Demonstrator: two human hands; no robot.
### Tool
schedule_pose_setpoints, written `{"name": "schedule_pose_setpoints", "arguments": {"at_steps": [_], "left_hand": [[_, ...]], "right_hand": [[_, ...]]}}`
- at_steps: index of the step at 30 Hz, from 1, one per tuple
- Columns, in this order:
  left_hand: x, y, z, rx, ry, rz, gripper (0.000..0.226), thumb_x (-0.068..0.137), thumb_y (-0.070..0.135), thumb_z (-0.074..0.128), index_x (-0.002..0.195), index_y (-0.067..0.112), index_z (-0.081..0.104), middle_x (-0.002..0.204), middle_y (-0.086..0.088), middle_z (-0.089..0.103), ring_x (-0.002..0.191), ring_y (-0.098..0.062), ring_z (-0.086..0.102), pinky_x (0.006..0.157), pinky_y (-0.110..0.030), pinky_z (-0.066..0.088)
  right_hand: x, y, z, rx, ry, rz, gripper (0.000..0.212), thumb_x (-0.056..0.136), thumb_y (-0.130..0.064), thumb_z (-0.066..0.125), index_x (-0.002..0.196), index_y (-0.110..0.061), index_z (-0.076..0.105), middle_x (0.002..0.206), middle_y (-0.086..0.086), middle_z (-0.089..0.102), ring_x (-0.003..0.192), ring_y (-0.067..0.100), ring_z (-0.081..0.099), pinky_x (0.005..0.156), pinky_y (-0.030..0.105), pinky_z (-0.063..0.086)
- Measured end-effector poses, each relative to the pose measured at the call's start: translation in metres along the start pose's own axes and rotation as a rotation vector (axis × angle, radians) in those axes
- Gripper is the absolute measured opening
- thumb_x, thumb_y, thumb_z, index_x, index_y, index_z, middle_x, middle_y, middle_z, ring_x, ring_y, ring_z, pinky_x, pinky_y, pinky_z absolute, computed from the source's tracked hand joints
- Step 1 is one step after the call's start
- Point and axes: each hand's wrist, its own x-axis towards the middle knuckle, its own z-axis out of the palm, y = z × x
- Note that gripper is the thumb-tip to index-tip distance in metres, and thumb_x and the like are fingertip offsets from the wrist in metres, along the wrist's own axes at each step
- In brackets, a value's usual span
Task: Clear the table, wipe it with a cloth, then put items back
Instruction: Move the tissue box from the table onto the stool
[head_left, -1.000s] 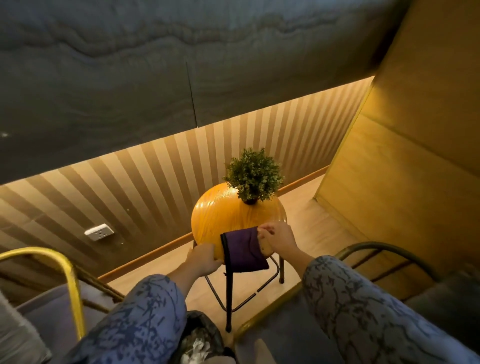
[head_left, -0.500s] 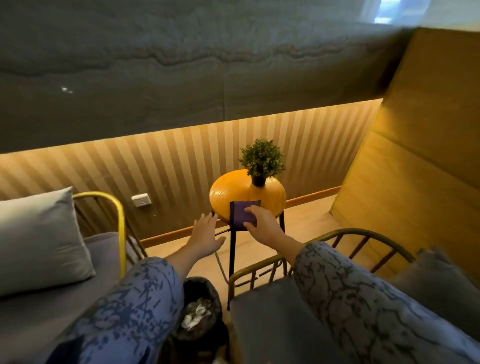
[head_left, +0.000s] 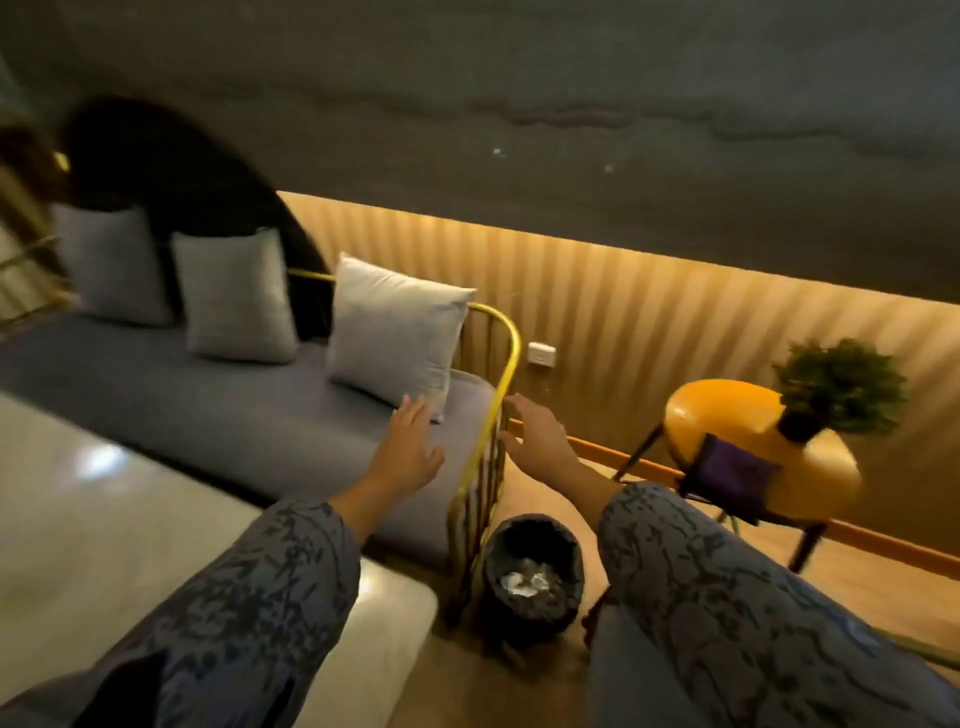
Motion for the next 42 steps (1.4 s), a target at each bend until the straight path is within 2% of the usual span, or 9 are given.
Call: {"name": "schedule_pose_setpoints", "arguments": {"at_steps": [2,9,15,17,21,28,33,38,42], "left_hand": [[-0.027,-0.039,-0.018,-0.006,0.065,-0.104,0.073,0.094,0.023,0.058,0.151,0.002,0.02,0.161,-0.012,0.014,0.15,-0.028,0.003,0.121,-0.035,0.007],[-0.169,-0.149,-0.072,-0.045,0.25,-0.384,0.07,0.094,0.025,0.061,0.151,0.005,0.025,0.16,-0.013,0.019,0.15,-0.029,0.008,0.121,-0.036,0.011],[-0.334,-0.218,-0.103,-0.029,0.35,-0.627,0.065,0.097,0.029,0.054,0.153,0.012,0.023,0.161,-0.007,0.015,0.15,-0.023,0.005,0.12,-0.034,0.012],[-0.389,-0.233,-0.111,-0.023,0.382,-0.686,0.066,0.097,0.029,0.054,0.153,0.012,0.022,0.162,-0.008,0.014,0.15,-0.023,0.004,0.121,-0.034,0.012],[-0.505,-0.253,-0.122,-0.016,0.412,-0.797,0.069,0.097,0.03,0.055,0.153,0.013,0.021,0.162,-0.006,0.011,0.15,-0.022,0.003,0.121,-0.034,0.013],[-0.675,-0.273,-0.135,-0.021,0.476,-0.898,0.063,0.096,0.025,0.056,0.151,0.013,0.028,0.161,-0.006,0.019,0.15,-0.022,0.01,0.12,-0.032,0.017],[-0.763,-0.27,-0.146,-0.043,0.538,-1.03,0.065,0.095,0.028,0.056,0.151,0.014,0.027,0.161,-0.005,0.017,0.15,-0.022,0.007,0.12,-0.034,0.017],[-0.828,-0.27,-0.145,-0.047,0.568,-1.135,0.064,0.096,0.027,0.055,0.151,0.012,0.026,0.162,-0.007,0.014,0.15,-0.024,0.003,0.121,-0.036,0.014],[-0.857,-0.272,-0.149,-0.074,0.578,-1.206,0.065,0.097,0.027,0.054,0.152,0.014,0.024,0.162,-0.007,0.011,0.15,-0.024,0.0,0.121,-0.037,0.012]], "right_hand": [[0.012,-0.038,0.029,0.019,-0.04,-0.087,0.057,0.093,-0.03,0.06,0.144,-0.017,0.04,0.148,0.004,0.044,0.136,0.025,0.039,0.109,0.04,0.033],[-0.001,-0.177,0.135,0.021,-0.245,-0.353,0.059,0.093,-0.027,0.061,0.145,-0.013,0.038,0.149,0.009,0.042,0.138,0.027,0.037,0.114,0.038,0.027],[-0.094,-0.299,0.228,0.093,-0.366,-0.524,0.052,0.093,-0.03,0.061,0.141,-0.018,0.044,0.139,0.005,0.053,0.132,0.024,0.045,0.109,0.042,0.035],[-0.136,-0.335,0.252,0.099,-0.389,-0.569,0.052,0.093,-0.03,0.06,0.141,-0.019,0.043,0.14,0.003,0.052,0.136,0.024,0.038,0.111,0.044,0.032],[-0.221,-0.393,0.294,0.082,-0.488,-0.621,0.054,0.096,-0.031,0.056,0.145,-0.02,0.038,0.149,0.002,0.04,0.144,0.024,0.024,0.115,0.045,0.026],[-0.343,-0.463,0.349,0.094,-0.605,-0.706,0.057,0.096,-0.034,0.057,0.147,-0.02,0.035,0.159,0.005,0.024,0.147,0.021,0.017,0.115,0.044,0.022],[-0.403,-0.509,0.381,0.082,-0.698,-0.791,0.056,0.095,-0.033,0.058,0.145,-0.019,0.038,0.156,0.006,0.03,0.147,0.022,0.018,0.117,0.044,0.024],[-0.449,-0.546,0.4,0.079,-0.768,-0.876,0.056,0.093,-0.033,0.062,0.142,-0.015,0.042,0.15,0.007,0.04,0.139,0.025,0.033,0.113,0.044,0.032],[-0.465,-0.57,0.411,0.069,-0.801,-0.925,0.057,0.093,-0.032,0.062,0.144,-0.014,0.041,0.15,0.006,0.041,0.138,0.024,0.036,0.113,0.042,0.033]]}}
